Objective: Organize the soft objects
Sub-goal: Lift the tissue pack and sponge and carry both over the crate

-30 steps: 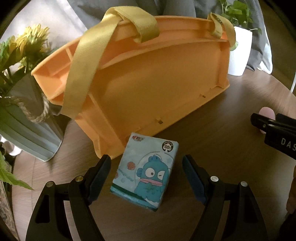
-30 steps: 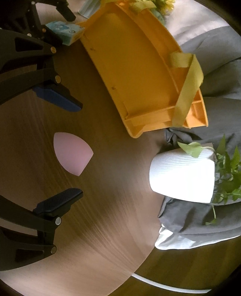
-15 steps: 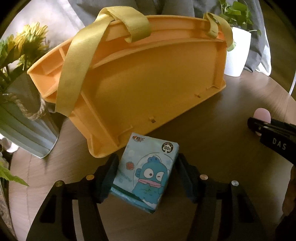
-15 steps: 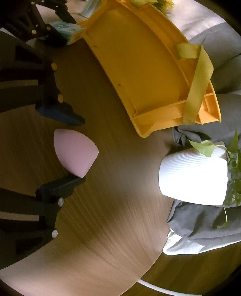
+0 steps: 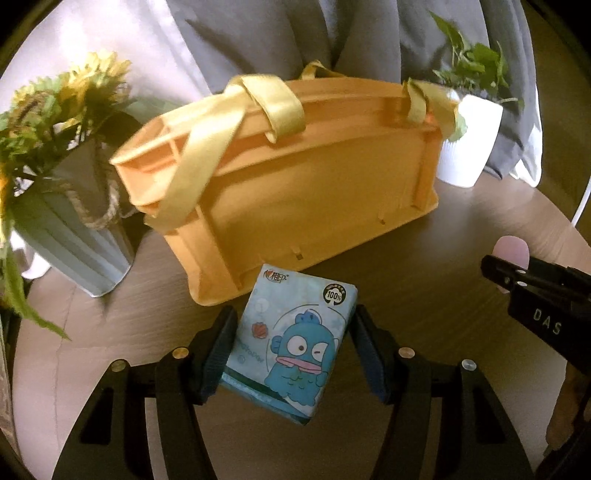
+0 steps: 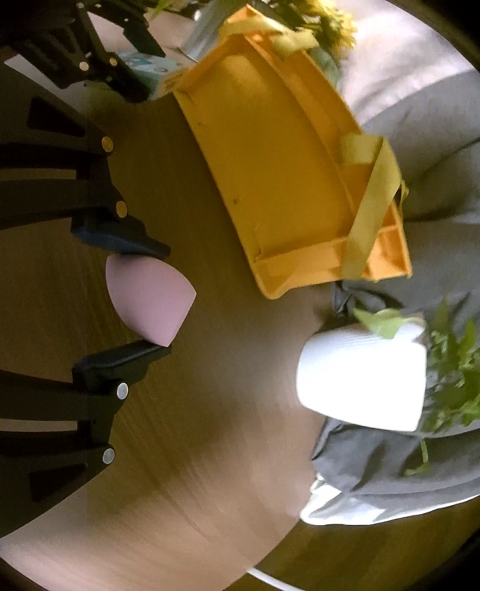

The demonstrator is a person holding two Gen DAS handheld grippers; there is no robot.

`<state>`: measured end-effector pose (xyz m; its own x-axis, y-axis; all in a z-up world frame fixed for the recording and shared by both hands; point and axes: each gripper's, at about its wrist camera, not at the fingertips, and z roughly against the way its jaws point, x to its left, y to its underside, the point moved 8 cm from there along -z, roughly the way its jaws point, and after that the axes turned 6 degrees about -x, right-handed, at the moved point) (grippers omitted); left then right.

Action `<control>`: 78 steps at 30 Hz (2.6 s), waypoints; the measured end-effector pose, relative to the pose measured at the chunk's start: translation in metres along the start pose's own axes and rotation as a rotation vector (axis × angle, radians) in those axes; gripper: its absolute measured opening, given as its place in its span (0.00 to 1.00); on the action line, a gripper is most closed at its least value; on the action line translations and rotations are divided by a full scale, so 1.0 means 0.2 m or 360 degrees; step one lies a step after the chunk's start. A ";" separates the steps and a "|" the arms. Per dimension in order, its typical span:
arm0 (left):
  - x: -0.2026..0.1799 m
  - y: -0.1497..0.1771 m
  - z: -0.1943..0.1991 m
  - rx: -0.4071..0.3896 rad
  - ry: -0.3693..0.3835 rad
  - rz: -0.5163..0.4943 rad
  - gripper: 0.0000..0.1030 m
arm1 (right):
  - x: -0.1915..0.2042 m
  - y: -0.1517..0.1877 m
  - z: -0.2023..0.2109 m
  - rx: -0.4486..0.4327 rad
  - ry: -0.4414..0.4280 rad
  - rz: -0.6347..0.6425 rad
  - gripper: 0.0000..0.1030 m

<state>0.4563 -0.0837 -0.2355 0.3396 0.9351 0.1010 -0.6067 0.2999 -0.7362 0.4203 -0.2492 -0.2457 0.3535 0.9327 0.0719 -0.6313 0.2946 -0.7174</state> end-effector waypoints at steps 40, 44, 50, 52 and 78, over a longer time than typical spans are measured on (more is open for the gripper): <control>0.02 -0.49 0.77 -0.0618 -0.0183 0.0194 0.60 | 0.16 -0.53 0.72 -0.0562 -0.0452 0.0172 0.44; 0.04 -0.57 0.80 -0.0680 -0.0207 0.0201 0.60 | 0.19 -0.61 0.75 -0.0617 -0.0479 0.0178 0.44; 0.08 -0.67 0.84 -0.0762 -0.0246 0.0199 0.60 | 0.23 -0.72 0.77 -0.0697 -0.0508 0.0157 0.44; 0.10 -0.70 0.84 -0.0787 -0.0261 0.0195 0.60 | 0.25 -0.76 0.78 -0.0719 -0.0513 0.0154 0.44; 0.27 -0.97 0.48 -0.0783 -0.0326 0.0111 0.60 | 0.42 -1.08 0.44 -0.0750 -0.0474 0.0210 0.44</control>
<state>0.5232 -0.0736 -0.0226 0.1334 0.9821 0.1330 -0.1973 0.1579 -0.9675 0.5248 -0.2158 -0.0236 0.0395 0.9938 0.1042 -0.2569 0.1109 -0.9601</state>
